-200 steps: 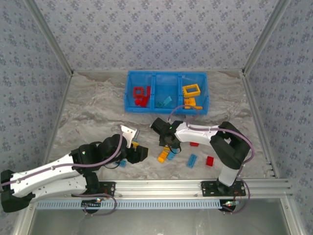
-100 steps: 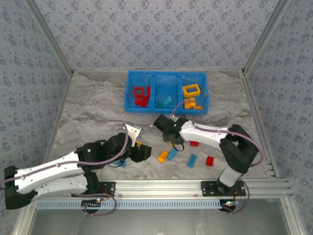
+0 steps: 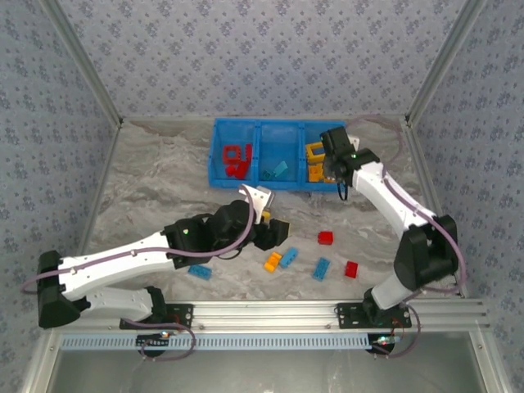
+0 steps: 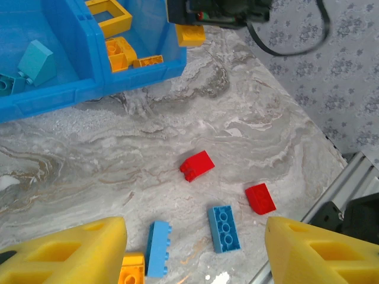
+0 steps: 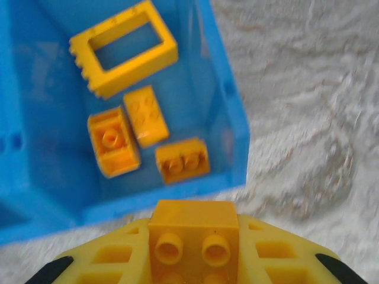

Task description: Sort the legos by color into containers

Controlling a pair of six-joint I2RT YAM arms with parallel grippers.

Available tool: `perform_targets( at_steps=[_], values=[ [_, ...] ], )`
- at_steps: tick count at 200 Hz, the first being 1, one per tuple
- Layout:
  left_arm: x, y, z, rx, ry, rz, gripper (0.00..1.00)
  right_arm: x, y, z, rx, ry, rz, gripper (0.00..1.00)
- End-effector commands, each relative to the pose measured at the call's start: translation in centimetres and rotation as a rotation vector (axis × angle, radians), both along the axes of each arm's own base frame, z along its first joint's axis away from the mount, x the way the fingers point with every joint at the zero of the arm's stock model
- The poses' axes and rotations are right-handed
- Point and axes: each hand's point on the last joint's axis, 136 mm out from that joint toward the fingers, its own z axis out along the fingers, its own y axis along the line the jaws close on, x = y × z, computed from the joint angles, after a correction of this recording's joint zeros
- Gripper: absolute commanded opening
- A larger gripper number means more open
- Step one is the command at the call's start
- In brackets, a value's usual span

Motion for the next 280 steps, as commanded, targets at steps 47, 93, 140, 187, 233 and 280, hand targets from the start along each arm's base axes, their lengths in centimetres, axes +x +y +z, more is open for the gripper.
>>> perform_targets(
  at_steps=[47,93,140,187,233,280],
  values=[
    [1.4,-3.3,2.0,-0.063,-0.060,0.009,0.64,6.9,-0.9,-5.4,-0.217,0.157,0.073,0.28],
    [1.7,-4.1,1.6,-0.063,-0.062,0.006,0.64,7.6,-1.5,-8.6,-0.276,0.236,0.031,0.29],
    [1.5,-3.4,1.1,-0.041,-0.056,0.011,0.64,7.8,-0.6,-9.7,-0.267,0.251,0.044,0.45],
    [1.2,-1.9,-0.3,0.011,-0.036,0.026,0.64,7.6,1.1,-5.0,-0.258,0.173,0.045,0.57],
    [0.9,1.3,-1.9,0.094,-0.015,0.075,0.64,5.8,2.1,4.0,-0.210,-0.001,0.030,0.53],
    [0.3,5.2,-2.8,0.145,0.016,0.140,0.64,0.2,4.1,11.1,-0.074,-0.177,0.133,0.52]
  ],
)
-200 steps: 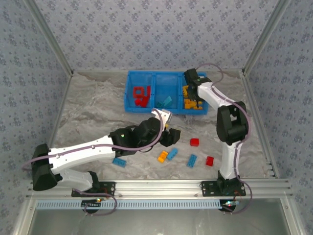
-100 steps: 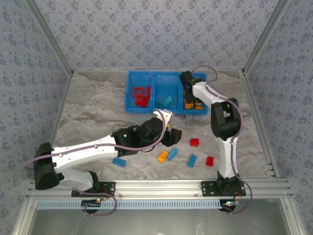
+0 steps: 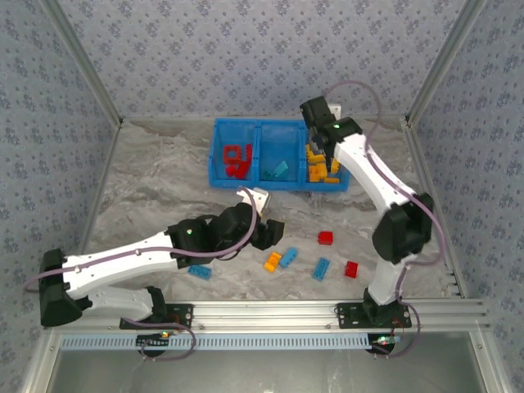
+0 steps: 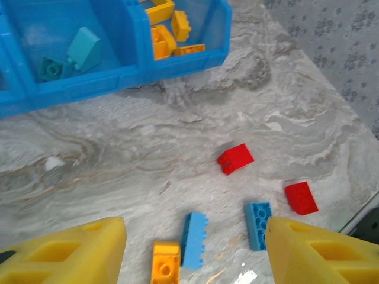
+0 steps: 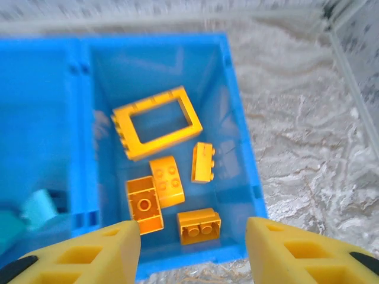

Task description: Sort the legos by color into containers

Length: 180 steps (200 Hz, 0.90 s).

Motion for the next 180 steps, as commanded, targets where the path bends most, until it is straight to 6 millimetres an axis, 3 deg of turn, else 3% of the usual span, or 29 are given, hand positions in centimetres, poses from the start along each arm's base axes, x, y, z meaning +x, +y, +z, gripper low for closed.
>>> perform_targets(
  at_steps=[1,21,42,59,62,75,89,107,140,180],
  values=[
    [-0.4,2.6,-0.6,0.047,0.016,0.047,0.64,-3.7,0.5,2.6,0.064,-0.053,0.055,0.52],
    [-0.7,4.4,-1.4,0.106,0.029,0.064,0.65,-7.1,2.6,3.4,0.157,-0.085,0.189,0.53],
    [-0.4,8.1,-3.7,0.225,0.119,0.169,0.65,-11.7,6.1,2.9,0.304,-0.067,0.394,0.54],
    [-0.2,11.2,-5.9,0.275,0.219,0.287,0.66,-16.2,10.0,1.7,0.433,-0.023,0.626,0.58],
    [-0.2,11.7,-6.4,0.282,0.238,0.302,0.66,-17.2,10.5,0.6,0.444,0.003,0.659,0.58],
    [-0.2,12.7,-8.2,0.307,0.304,0.318,0.66,-21.2,13.4,-0.4,0.501,0.014,0.840,0.60],
    [0.1,13.6,-9.8,0.352,0.356,0.323,0.67,-24.7,15.3,-1.9,0.534,0.020,0.958,0.66],
    [0.8,14.8,-11.8,0.453,0.397,0.316,0.68,-28.1,17.0,-3.8,0.570,0.063,1.056,0.67],
    [2.2,15.1,-15.5,0.570,0.454,0.247,0.68,-30.9,18.3,-5.5,0.575,0.061,1.076,0.67],
    [3.5,14.6,-18.5,0.642,0.486,0.159,0.69,-31.1,18.5,-6.5,0.584,0.070,1.037,0.67]
  ],
)
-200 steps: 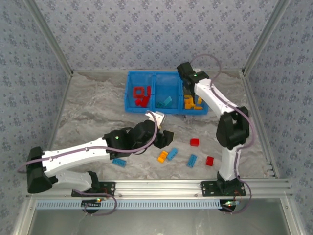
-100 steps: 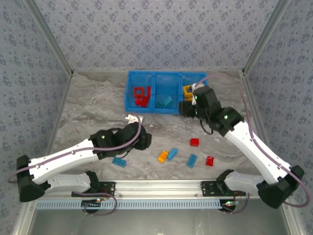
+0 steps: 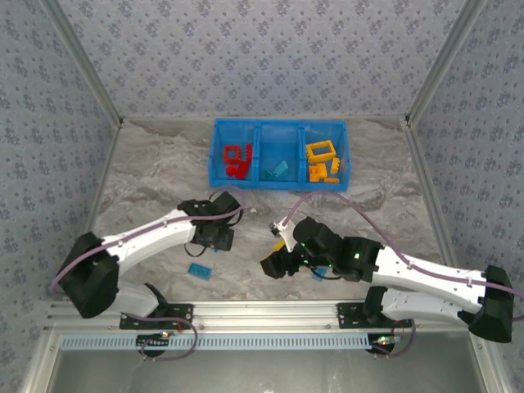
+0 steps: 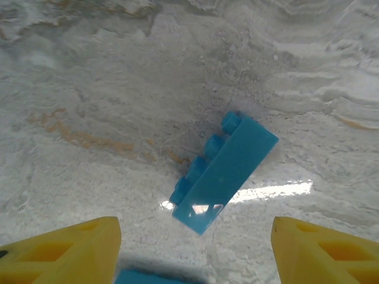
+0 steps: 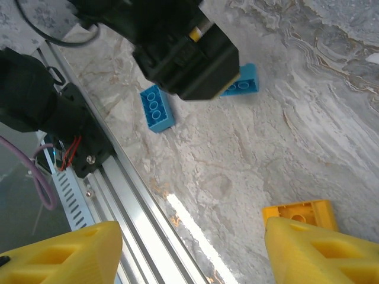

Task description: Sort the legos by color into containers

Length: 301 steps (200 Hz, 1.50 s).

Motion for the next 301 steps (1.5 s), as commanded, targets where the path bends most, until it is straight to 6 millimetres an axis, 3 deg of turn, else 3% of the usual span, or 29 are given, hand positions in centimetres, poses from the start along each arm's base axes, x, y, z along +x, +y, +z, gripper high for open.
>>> perform_targets(
  at_steps=[1,53,98,119,140,162,192,221,255,272,275,276,301],
  values=[
    [0.5,-0.7,-1.1,-0.003,0.034,-0.097,0.69,0.7,0.4,0.9,0.060,-0.010,-0.057,0.67],
    [1.2,-1.0,-3.9,-0.012,0.096,-0.119,0.63,0.9,1.0,0.8,0.054,-0.001,-0.054,0.67],
    [1.2,-1.4,-5.0,-0.031,0.102,-0.116,0.39,1.0,1.4,0.7,0.065,0.010,-0.064,0.65],
    [1.5,-1.6,-4.1,-0.050,0.073,-0.113,0.22,1.3,1.3,1.1,0.066,-0.004,-0.073,0.65],
    [2.2,-2.8,-1.8,-0.100,0.025,-0.111,0.21,1.7,1.0,1.9,0.053,-0.034,-0.085,0.65],
    [3.5,-5.8,2.5,-0.179,-0.033,-0.128,0.21,3.6,-0.5,4.1,0.036,-0.111,-0.168,0.64],
    [6.7,-10.4,8.7,-0.290,-0.121,-0.136,0.21,7.5,-4.0,7.8,0.009,-0.249,-0.387,0.63],
    [10.6,-14.8,11.7,-0.356,-0.166,-0.134,0.22,10.7,-6.1,10.4,-0.057,-0.397,-0.531,0.64],
    [15.7,-19.4,12.0,-0.389,-0.205,-0.137,0.22,13.7,-7.2,12.7,-0.090,-0.475,-0.658,0.64],
    [18.1,-21.0,11.1,-0.416,-0.216,-0.133,0.22,14.3,-7.2,13.2,-0.088,-0.482,-0.675,0.64],
    [18.9,-21.4,11.8,-0.436,-0.234,-0.133,0.22,14.3,-7.2,13.3,-0.085,-0.481,-0.677,0.64],
    [19.0,-21.5,11.1,-0.430,-0.224,-0.132,0.22,14.4,-7.2,13.3,-0.084,-0.481,-0.678,0.64],
    [21.7,-22.9,10.2,-0.476,-0.207,-0.107,0.22,14.5,-7.3,13.0,-0.078,-0.465,-0.681,0.64]
  ],
)
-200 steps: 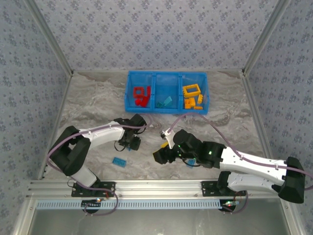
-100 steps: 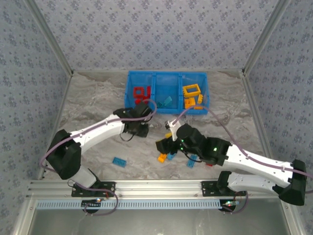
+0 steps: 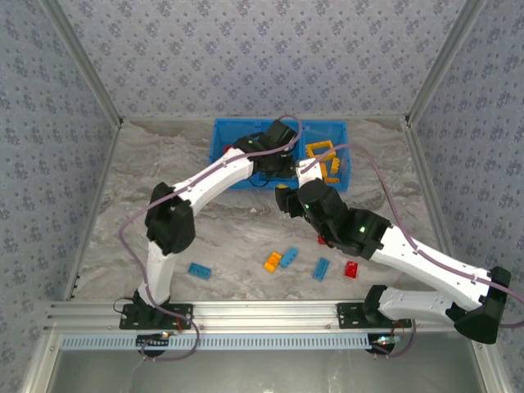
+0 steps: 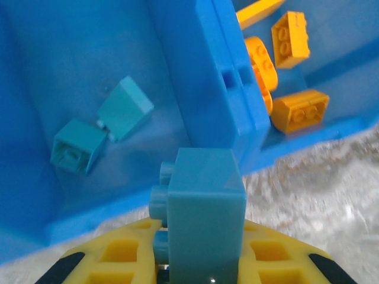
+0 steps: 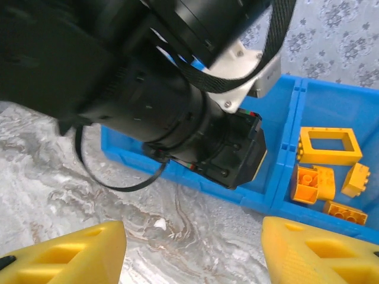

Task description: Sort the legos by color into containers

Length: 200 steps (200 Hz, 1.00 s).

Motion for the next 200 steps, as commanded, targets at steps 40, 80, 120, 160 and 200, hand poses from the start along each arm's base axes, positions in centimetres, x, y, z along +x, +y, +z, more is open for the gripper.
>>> perform_targets(
  at_steps=[40,80,120,160,200],
  values=[
    [4.5,-1.2,-2.4,-0.088,0.055,0.058,0.22,0.4,-1.3,0.5,0.015,-0.007,-0.049,0.64],
    [5.3,-2.3,-3.8,-0.131,0.065,0.035,0.25,0.3,-1.7,0.0,0.023,0.011,-0.056,0.65],
    [5.3,-2.4,-4.9,-0.128,0.080,0.036,0.29,0.2,-2.1,-0.7,0.030,0.031,-0.068,0.65],
    [5.2,-2.4,-5.5,-0.124,0.100,0.042,0.42,0.2,-2.1,-0.8,0.028,0.042,-0.059,0.65],
    [5.0,-1.9,-3.3,-0.132,0.073,0.045,0.50,0.1,-2.1,-1.0,0.026,0.052,-0.059,0.65]
  ],
)
